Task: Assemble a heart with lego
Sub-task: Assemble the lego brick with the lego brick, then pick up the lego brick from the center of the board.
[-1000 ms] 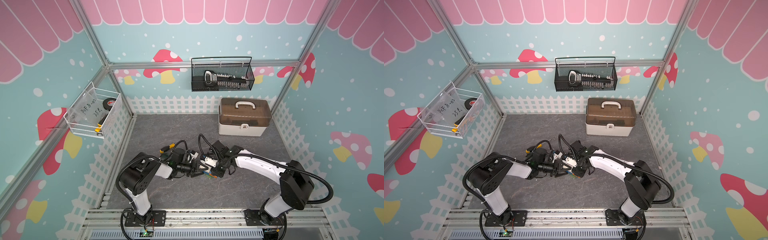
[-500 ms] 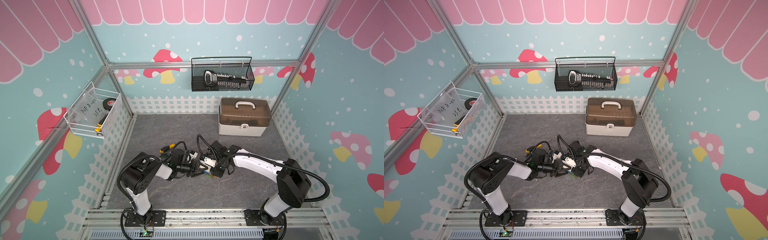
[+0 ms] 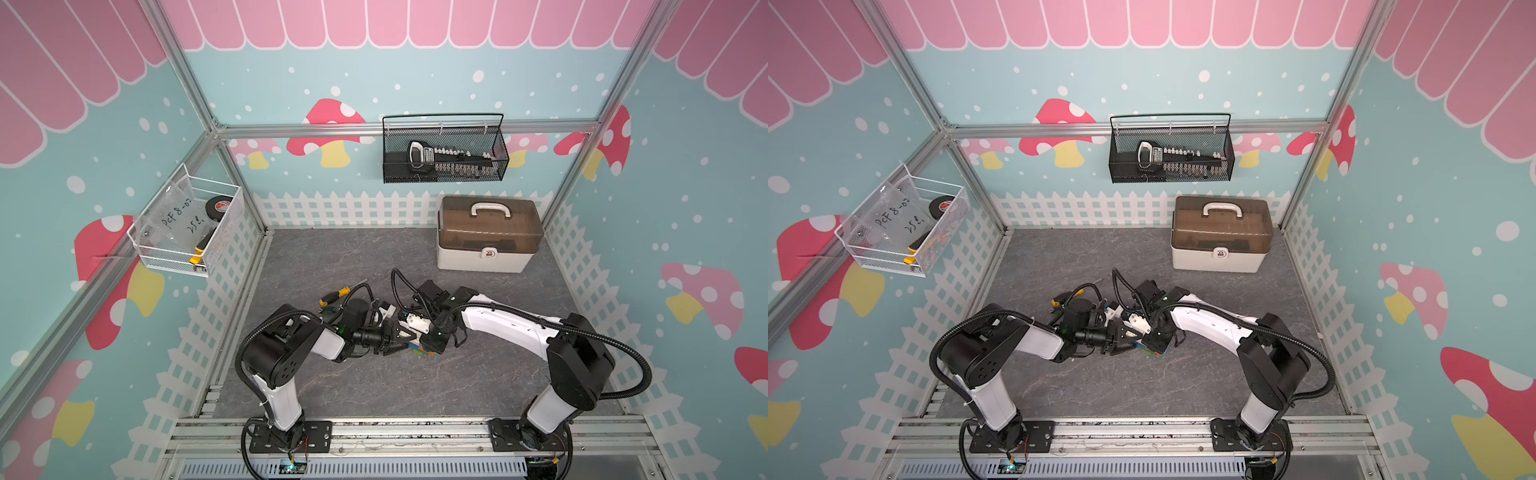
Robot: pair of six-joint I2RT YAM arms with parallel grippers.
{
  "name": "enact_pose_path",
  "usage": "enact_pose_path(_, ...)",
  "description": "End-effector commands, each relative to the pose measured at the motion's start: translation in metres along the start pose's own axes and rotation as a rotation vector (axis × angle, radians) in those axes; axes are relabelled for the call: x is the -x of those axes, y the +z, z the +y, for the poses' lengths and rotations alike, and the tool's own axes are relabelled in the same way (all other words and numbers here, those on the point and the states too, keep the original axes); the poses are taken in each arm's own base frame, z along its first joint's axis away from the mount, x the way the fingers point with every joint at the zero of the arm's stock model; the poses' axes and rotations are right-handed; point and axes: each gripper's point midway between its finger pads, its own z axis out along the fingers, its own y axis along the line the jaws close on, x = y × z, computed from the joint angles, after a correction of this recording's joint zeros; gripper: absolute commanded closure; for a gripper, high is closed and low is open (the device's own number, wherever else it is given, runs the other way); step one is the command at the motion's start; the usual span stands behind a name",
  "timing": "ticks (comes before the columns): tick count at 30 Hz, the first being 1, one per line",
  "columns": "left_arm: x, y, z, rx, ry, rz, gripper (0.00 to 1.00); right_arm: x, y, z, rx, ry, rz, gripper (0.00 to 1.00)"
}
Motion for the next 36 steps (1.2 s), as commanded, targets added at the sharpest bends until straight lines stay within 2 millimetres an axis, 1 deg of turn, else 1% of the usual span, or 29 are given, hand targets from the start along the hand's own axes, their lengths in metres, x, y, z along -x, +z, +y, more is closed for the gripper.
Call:
enact_pose_path(1,-0.003,0.003,-0.006,-0.008,0.026,0.007,0.38,-0.005,0.002,-0.002,-0.019,-0.022,0.017,0.62)
enact_pose_path(6,-0.004,0.002,-0.006,-0.002,0.027,0.002,0.37,0.000,-0.004,-0.003,-0.025,-0.016,-0.015,0.48)
enact_pose_path(8,-0.003,0.002,-0.006,0.000,0.028,-0.001,0.36,0.002,-0.008,-0.002,-0.026,-0.016,-0.032,0.43)
enact_pose_path(11,-0.003,0.001,-0.009,-0.003,0.030,-0.002,0.34,0.006,-0.020,-0.003,-0.042,-0.010,-0.073,0.38)
enact_pose_path(13,-0.002,0.001,-0.011,-0.004,0.033,-0.006,0.33,0.011,-0.032,-0.007,-0.061,0.010,-0.111,0.36)
enact_pose_path(16,0.000,-0.001,-0.016,-0.006,0.046,-0.015,0.29,0.021,-0.060,-0.021,-0.095,0.111,-0.225,0.32)
enact_pose_path(18,0.002,-0.003,-0.017,0.004,0.053,-0.025,0.26,0.025,-0.075,-0.040,-0.132,0.241,-0.305,0.29)
enact_pose_path(20,0.002,-0.006,-0.018,0.019,0.062,-0.028,0.23,0.016,-0.078,-0.067,-0.182,0.417,-0.337,0.27)
enact_pose_path(22,0.002,-0.008,-0.018,0.033,0.068,-0.030,0.22,0.008,-0.068,-0.084,-0.187,0.551,-0.328,0.29)
enact_pose_path(23,0.001,-0.009,-0.017,0.039,0.069,-0.025,0.22,0.005,-0.061,-0.089,-0.194,0.594,-0.304,0.31)
enact_pose_path(27,0.000,-0.010,-0.012,0.048,0.059,-0.020,0.22,0.007,-0.023,-0.096,-0.161,0.668,-0.220,0.36)
enact_pose_path(29,0.000,-0.009,-0.012,0.046,0.056,-0.021,0.22,0.008,-0.010,-0.101,-0.170,0.696,-0.209,0.38)
enact_pose_path(31,0.000,-0.009,-0.013,0.040,0.057,-0.017,0.22,0.008,0.000,-0.107,-0.192,0.713,-0.203,0.40)
enact_pose_path(33,0.000,-0.009,-0.012,0.039,0.056,-0.014,0.22,0.001,0.008,-0.117,-0.244,0.729,-0.180,0.42)
enact_pose_path(36,0.000,-0.008,-0.012,0.040,0.051,-0.014,0.22,0.005,0.017,-0.123,-0.241,0.731,-0.201,0.44)
